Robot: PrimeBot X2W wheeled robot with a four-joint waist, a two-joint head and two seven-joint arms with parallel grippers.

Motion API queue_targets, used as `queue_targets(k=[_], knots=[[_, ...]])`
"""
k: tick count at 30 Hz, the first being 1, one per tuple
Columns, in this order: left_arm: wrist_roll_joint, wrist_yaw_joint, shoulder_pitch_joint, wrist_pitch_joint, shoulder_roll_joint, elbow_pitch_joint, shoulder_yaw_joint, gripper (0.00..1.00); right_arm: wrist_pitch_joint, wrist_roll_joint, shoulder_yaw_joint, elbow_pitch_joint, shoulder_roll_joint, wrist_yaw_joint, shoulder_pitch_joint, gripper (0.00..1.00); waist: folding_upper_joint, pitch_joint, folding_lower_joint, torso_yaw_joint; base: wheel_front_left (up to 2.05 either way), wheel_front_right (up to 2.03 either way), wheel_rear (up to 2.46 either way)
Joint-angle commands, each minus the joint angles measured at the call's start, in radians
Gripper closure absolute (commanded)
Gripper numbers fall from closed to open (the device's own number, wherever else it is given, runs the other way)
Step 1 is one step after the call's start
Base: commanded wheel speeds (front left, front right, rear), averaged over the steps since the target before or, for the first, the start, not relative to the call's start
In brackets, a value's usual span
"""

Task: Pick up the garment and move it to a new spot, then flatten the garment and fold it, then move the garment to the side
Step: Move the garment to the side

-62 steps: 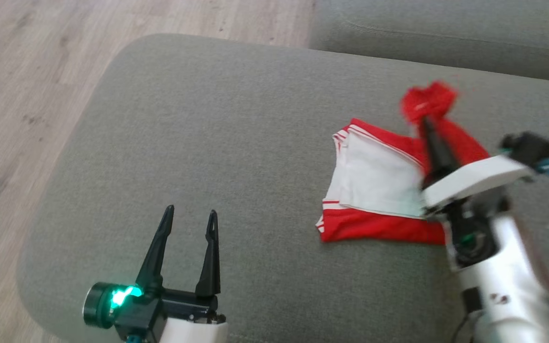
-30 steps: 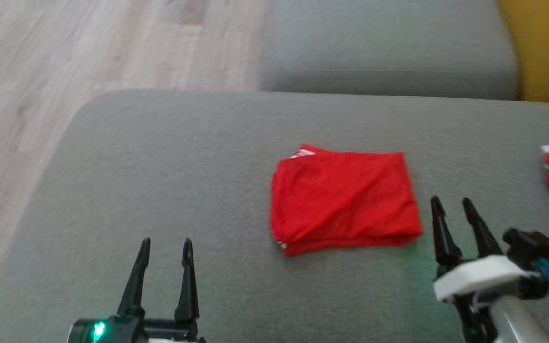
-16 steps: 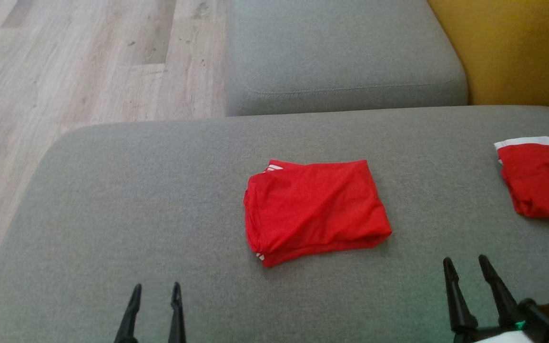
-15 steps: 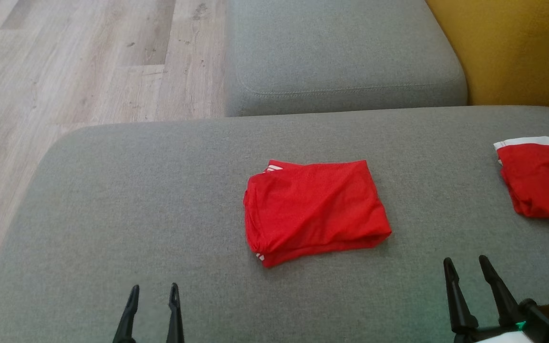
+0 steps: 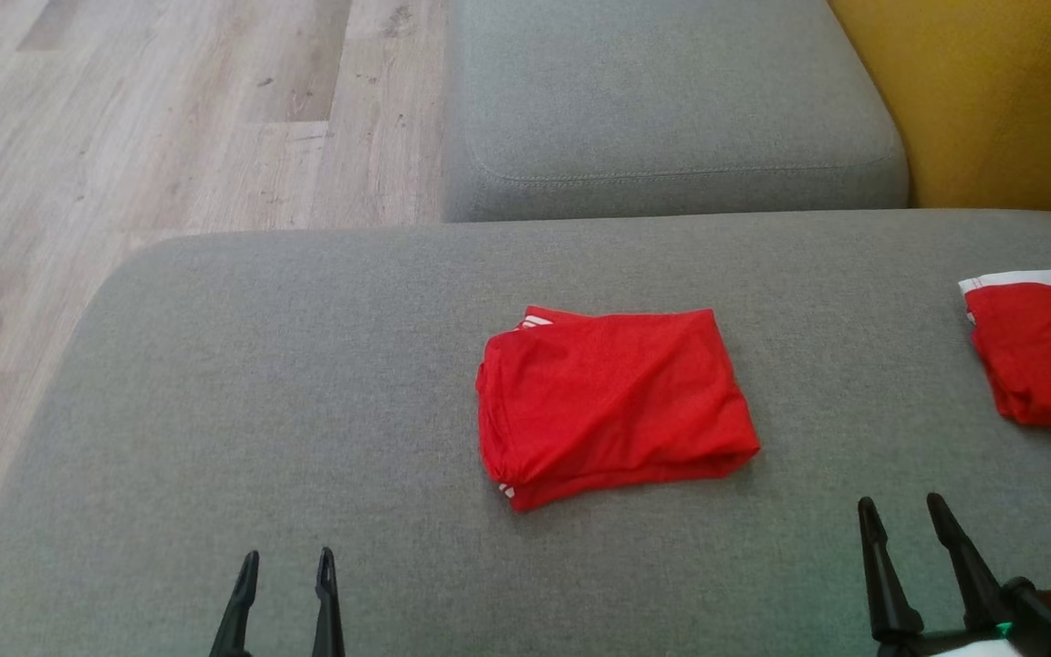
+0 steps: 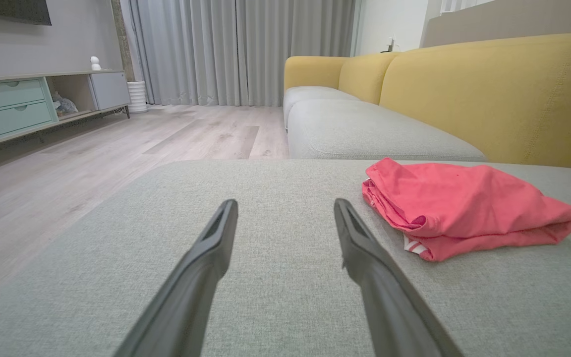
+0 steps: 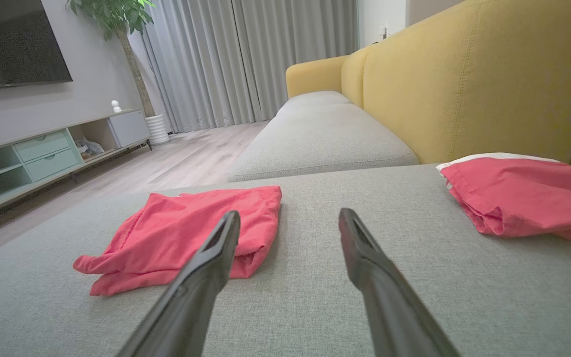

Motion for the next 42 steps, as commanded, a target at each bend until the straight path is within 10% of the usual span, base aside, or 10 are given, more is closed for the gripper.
queue_targets(k=[1,17,36,37,40,42], knots=[[0.008,-0.004,-0.021,-0.005,-0.008,-0.034,0.037,0.00,-0.011,-0.010,0.014,-0.027,-0.011,0.007,-0.015,0.00,0.0000,0.001,0.0001,0.001,0.00,0.00,0.00],[-0.015,-0.020,-0.054,-0.005,-0.008,-0.056,0.014,0.00,-0.011,0.030,-0.026,0.072,0.009,0.007,-0.114,0.00,0.0000,0.084,0.0001,0.048,0.00,0.00,0.00],[0.038,-0.020,-0.173,-0.005,-0.008,-0.049,-0.064,0.00,0.238,0.264,0.000,0.704,0.021,0.007,-0.710,0.00,0.0000,0.237,0.0001,0.159,0.00,0.00,0.00],[0.038,-0.018,-0.175,-0.005,-0.008,-0.048,-0.065,0.00,0.235,0.260,0.000,0.736,0.023,0.007,-0.720,0.03,0.0000,0.238,0.0001,0.160,0.00,0.00,0.00],[0.035,-0.011,-0.181,-0.005,-0.008,-0.047,-0.064,0.00,0.198,0.270,0.015,0.788,0.040,0.007,-0.740,1.00,0.0000,0.241,0.0001,0.156,0.00,0.00,0.00],[0.034,-0.009,-0.184,-0.005,-0.008,-0.048,-0.062,0.00,0.164,0.282,0.031,0.801,0.045,0.007,-0.746,1.00,0.0000,0.239,0.0001,0.146,0.00,0.00,0.00]])
